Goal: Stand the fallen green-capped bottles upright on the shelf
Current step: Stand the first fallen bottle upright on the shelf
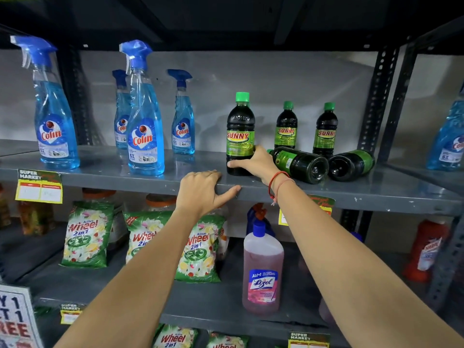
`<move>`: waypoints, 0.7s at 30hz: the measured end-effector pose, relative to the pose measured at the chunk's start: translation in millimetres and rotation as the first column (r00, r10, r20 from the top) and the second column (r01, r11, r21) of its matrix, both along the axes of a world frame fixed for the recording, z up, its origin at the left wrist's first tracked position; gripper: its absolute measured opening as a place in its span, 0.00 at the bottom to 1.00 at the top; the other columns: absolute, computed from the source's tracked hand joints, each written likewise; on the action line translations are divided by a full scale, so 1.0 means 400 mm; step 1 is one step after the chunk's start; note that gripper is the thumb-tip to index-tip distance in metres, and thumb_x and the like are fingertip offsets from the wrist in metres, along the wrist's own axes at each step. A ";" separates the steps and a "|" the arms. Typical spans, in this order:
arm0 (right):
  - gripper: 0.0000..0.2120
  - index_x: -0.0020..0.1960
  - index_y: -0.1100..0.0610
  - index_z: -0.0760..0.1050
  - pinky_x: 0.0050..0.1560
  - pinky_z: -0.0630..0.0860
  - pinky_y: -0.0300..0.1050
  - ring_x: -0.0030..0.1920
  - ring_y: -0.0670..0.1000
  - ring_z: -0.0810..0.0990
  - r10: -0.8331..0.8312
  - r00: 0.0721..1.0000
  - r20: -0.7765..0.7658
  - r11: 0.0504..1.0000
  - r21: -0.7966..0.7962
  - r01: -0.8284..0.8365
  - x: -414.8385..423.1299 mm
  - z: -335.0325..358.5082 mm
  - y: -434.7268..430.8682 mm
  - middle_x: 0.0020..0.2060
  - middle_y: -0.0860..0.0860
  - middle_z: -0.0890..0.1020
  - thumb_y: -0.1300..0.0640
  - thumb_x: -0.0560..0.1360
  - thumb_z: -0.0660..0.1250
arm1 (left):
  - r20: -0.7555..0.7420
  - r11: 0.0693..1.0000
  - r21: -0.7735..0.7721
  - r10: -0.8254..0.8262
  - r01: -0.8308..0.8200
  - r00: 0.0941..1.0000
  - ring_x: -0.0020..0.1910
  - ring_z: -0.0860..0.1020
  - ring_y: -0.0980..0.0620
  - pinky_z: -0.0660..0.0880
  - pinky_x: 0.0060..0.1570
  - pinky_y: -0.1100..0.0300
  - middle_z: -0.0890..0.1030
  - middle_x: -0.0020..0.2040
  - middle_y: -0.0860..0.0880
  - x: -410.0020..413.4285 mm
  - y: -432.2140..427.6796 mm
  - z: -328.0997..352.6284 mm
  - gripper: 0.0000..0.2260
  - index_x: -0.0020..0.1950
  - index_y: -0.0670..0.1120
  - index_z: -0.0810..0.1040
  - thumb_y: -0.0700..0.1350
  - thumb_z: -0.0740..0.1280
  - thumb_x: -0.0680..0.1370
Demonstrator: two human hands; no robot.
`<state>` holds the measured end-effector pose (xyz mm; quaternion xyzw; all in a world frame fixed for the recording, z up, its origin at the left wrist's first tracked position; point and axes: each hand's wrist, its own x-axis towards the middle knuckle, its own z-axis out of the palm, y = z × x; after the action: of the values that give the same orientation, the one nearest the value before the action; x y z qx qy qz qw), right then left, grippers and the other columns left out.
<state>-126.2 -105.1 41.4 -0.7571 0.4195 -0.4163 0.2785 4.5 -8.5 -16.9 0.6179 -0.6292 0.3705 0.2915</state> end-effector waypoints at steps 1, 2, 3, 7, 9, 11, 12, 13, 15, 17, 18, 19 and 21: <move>0.29 0.57 0.53 0.78 0.59 0.75 0.46 0.56 0.53 0.79 0.010 1.000 0.004 1.000 -0.011 -0.010 -0.005 -0.001 0.011 0.53 0.51 0.83 0.47 0.59 0.79 | 0.003 1.000 -0.002 0.001 -0.001 1.000 0.39 0.82 0.46 0.74 0.38 0.55 0.85 0.40 0.47 0.001 -0.001 0.000 0.33 0.43 0.44 0.82 0.69 0.49 0.72; 0.28 0.57 0.53 0.78 0.58 0.75 0.45 0.56 0.52 0.79 0.024 1.000 0.010 0.999 -0.024 -0.024 -0.011 -0.003 0.025 0.53 0.51 0.83 0.47 0.59 0.79 | 0.007 1.000 -0.003 0.004 -0.004 1.000 0.38 0.82 0.46 0.74 0.37 0.55 0.85 0.38 0.47 0.002 -0.002 -0.001 0.33 0.42 0.44 0.82 0.69 0.50 0.72; 0.28 0.57 0.53 0.78 0.56 0.75 0.43 0.55 0.51 0.79 0.036 0.999 0.021 0.999 -0.033 -0.035 -0.018 -0.006 0.039 0.53 0.50 0.83 0.48 0.59 0.79 | 0.010 1.000 -0.002 0.008 -0.008 1.000 0.37 0.82 0.46 0.73 0.36 0.56 0.84 0.37 0.47 0.001 -0.002 -0.001 0.33 0.41 0.44 0.82 0.69 0.50 0.72; 0.24 0.56 0.53 0.76 0.53 0.73 0.39 0.53 0.48 0.79 0.120 0.990 0.079 0.991 -0.066 -0.115 -0.048 -0.014 0.098 0.49 0.48 0.82 0.52 0.62 0.79 | 0.027 0.999 -0.018 0.035 -0.034 0.999 0.35 0.81 0.46 0.73 0.34 0.56 0.84 0.36 0.47 0.003 -0.003 -0.002 0.32 0.40 0.44 0.82 0.69 0.50 0.72; 0.24 0.57 0.53 0.76 0.53 0.73 0.40 0.53 0.48 0.79 0.125 0.989 0.076 0.990 -0.082 -0.119 -0.053 -0.015 0.112 0.50 0.48 0.82 0.52 0.63 0.79 | 0.028 0.999 -0.013 0.035 -0.034 0.999 0.35 0.81 0.46 0.72 0.33 0.57 0.84 0.36 0.47 0.004 -0.002 -0.001 0.32 0.40 0.44 0.82 0.69 0.50 0.72; 0.23 0.56 0.52 0.75 0.52 0.72 0.38 0.52 0.47 0.79 0.133 0.988 0.080 0.989 -0.077 -0.127 -0.056 -0.013 0.121 0.50 0.48 0.81 0.52 0.64 0.78 | 0.028 1.000 0.003 0.030 -0.030 0.999 0.35 0.81 0.46 0.72 0.33 0.57 0.84 0.36 0.46 0.001 -0.001 -0.001 0.32 0.41 0.44 0.82 0.69 0.50 0.72; 0.23 0.55 0.52 0.74 0.51 0.71 0.38 0.52 0.47 0.79 0.140 0.987 0.078 0.988 -0.077 -0.134 -0.059 -0.012 0.124 0.50 0.48 0.81 0.52 0.64 0.78 | 0.029 1.000 0.002 0.022 -0.022 0.999 0.35 0.81 0.46 0.73 0.34 0.57 0.84 0.36 0.46 0.000 -0.001 -0.003 0.32 0.41 0.44 0.82 0.69 0.50 0.72; 0.24 0.56 0.52 0.74 0.52 0.71 0.38 0.53 0.47 0.79 0.150 0.986 0.075 0.987 -0.075 -0.145 -0.059 -0.013 0.125 0.51 0.48 0.81 0.51 0.64 0.78 | 0.022 1.000 0.005 0.014 -0.014 1.000 0.35 0.81 0.46 0.73 0.34 0.56 0.84 0.36 0.46 0.001 0.001 -0.003 0.32 0.41 0.44 0.82 0.69 0.50 0.72; 0.27 0.59 0.52 0.72 0.53 0.70 0.38 0.53 0.46 0.77 0.176 0.979 0.099 0.983 -0.059 -0.171 -0.068 -0.012 0.134 0.53 0.47 0.80 0.49 0.65 0.78 | 0.022 1.000 0.006 0.003 -0.003 1.000 0.36 0.81 0.45 0.73 0.36 0.56 0.84 0.36 0.46 0.003 0.004 0.004 0.33 0.42 0.44 0.82 0.69 0.49 0.73; 0.32 0.66 0.55 0.69 0.54 0.71 0.39 0.53 0.46 0.75 0.155 0.970 0.185 0.987 -0.065 -0.145 -0.087 0.001 0.133 0.54 0.48 0.77 0.46 0.67 0.76 | 0.024 1.000 0.001 -0.002 0.002 1.000 0.36 0.81 0.45 0.74 0.39 0.55 0.84 0.36 0.45 -0.001 0.007 0.004 0.36 0.43 0.44 0.82 0.70 0.47 0.73; 0.35 0.68 0.57 0.67 0.55 0.72 0.41 0.53 0.47 0.76 0.116 0.967 0.225 0.990 -0.107 -0.093 -0.101 0.014 0.126 0.55 0.49 0.77 0.45 0.68 0.74 | -0.012 1.000 -0.007 -0.008 0.008 1.000 0.37 0.81 0.46 0.74 0.44 0.54 0.84 0.36 0.45 -0.005 0.009 -0.001 0.37 0.43 0.44 0.82 0.71 0.45 0.73; 0.35 0.69 0.59 0.66 0.56 0.74 0.43 0.53 0.48 0.76 0.064 0.967 0.247 0.985 -0.172 -0.021 -0.114 0.030 0.118 0.55 0.51 0.77 0.44 0.69 0.73 | -0.107 0.999 -0.036 -0.026 0.023 0.994 0.40 0.82 0.46 0.72 0.51 0.52 0.84 0.38 0.45 -0.005 0.013 -0.006 0.37 0.46 0.44 0.82 0.71 0.45 0.74; 0.29 0.66 0.60 0.70 0.56 0.76 0.48 0.53 0.52 0.78 -0.063 0.970 0.234 0.940 -0.312 0.136 -0.123 0.065 0.090 0.54 0.54 0.79 0.44 0.71 0.70 | -0.374 0.978 -0.206 -0.111 0.034 0.921 0.50 0.81 0.47 0.66 0.61 0.50 0.85 0.48 0.44 -0.006 0.030 -0.025 0.32 0.53 0.43 0.81 0.67 0.50 0.75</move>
<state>-175.5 -69.1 67.5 -0.7194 0.3493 -0.5749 0.1729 2.2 3.5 -27.0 0.6230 -0.5430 0.2913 0.4817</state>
